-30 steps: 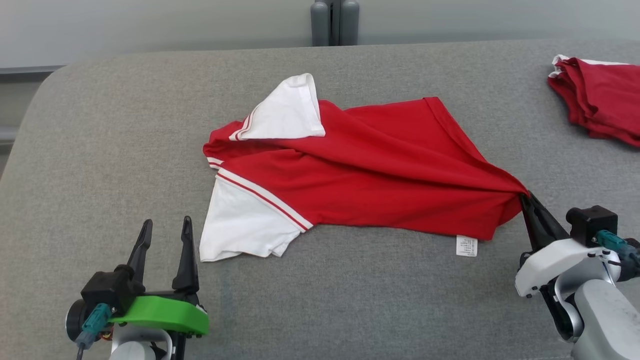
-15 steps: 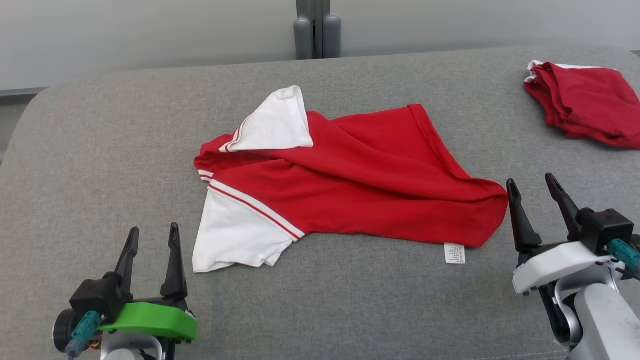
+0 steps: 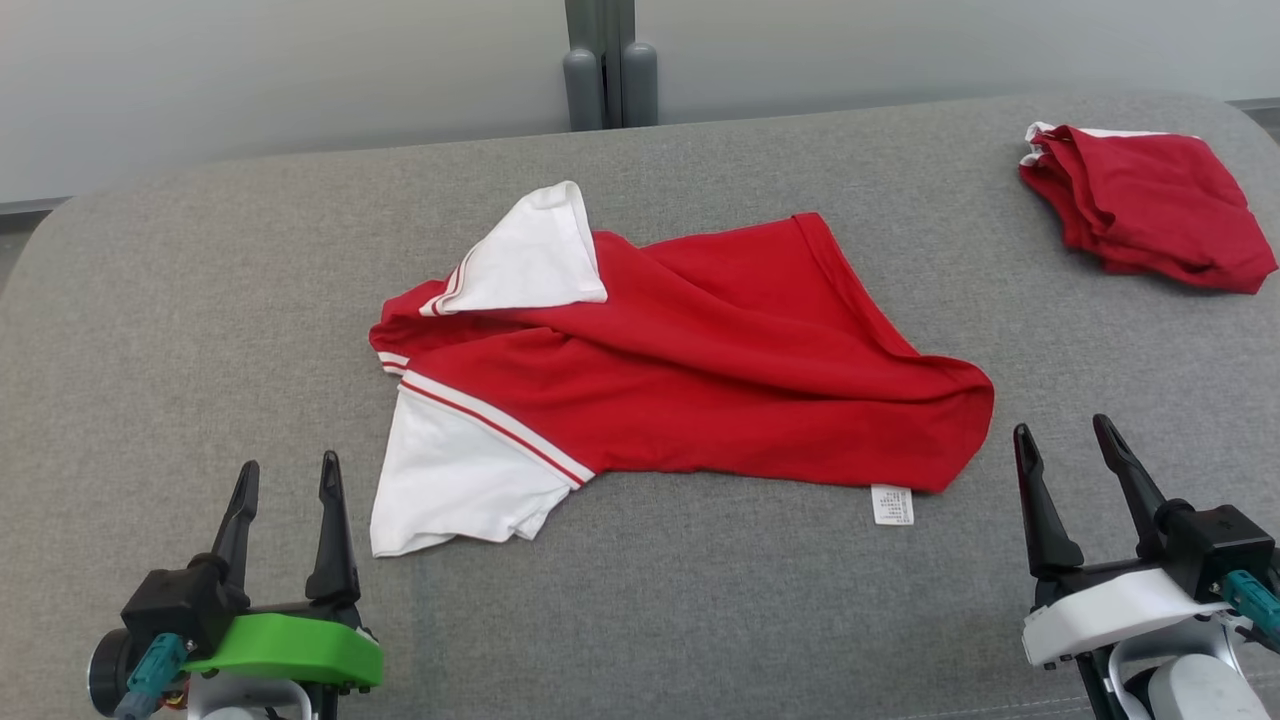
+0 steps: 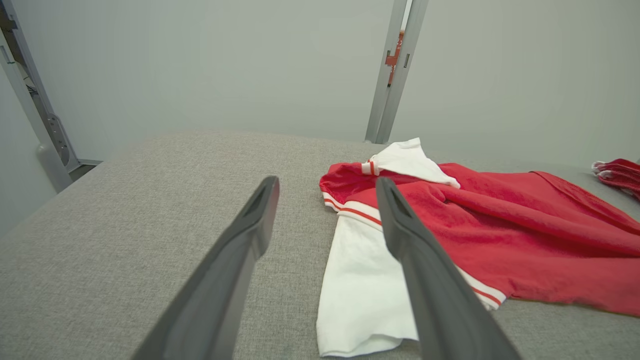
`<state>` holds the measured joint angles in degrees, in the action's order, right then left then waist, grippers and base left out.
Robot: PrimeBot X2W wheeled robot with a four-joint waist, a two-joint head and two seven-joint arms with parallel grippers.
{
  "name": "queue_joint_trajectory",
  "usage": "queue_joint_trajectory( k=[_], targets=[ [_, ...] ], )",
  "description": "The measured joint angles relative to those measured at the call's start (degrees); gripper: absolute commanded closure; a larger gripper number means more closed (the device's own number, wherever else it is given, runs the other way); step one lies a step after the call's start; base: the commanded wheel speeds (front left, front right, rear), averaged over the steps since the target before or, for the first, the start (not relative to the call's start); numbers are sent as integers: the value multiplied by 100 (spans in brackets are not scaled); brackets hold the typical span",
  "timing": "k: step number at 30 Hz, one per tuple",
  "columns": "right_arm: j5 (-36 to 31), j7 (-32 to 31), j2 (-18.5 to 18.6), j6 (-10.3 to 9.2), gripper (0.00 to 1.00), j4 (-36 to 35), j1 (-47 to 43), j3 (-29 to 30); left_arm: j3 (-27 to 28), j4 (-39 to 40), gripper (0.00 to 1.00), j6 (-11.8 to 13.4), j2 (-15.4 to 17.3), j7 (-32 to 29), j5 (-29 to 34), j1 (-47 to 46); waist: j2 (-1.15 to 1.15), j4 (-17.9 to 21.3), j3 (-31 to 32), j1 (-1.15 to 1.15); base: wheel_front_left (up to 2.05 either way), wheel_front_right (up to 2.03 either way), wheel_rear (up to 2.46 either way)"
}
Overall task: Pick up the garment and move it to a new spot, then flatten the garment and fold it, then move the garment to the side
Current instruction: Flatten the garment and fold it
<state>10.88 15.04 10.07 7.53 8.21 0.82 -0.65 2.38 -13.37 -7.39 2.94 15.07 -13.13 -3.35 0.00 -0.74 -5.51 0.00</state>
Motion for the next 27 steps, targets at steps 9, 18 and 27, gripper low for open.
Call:
queue_joint_trajectory(
  k=[9,18,27],
  targets=[
    [-108,-4,225,-1,0,711,604,-165,-91,24,0,0,-1,5,0,-54,0,-94,-152,0,0,0,0],
    [-40,-5,475,0,0,2059,1404,-386,-235,-3,0,0,-2,5,-42,-232,0,-328,-456,0,0,0,0],
    [432,-4,478,0,100,3032,1886,-884,-265,-51,0,0,-2,5,-76,-353,0,-487,-689,0,0,0,0]
  ],
)
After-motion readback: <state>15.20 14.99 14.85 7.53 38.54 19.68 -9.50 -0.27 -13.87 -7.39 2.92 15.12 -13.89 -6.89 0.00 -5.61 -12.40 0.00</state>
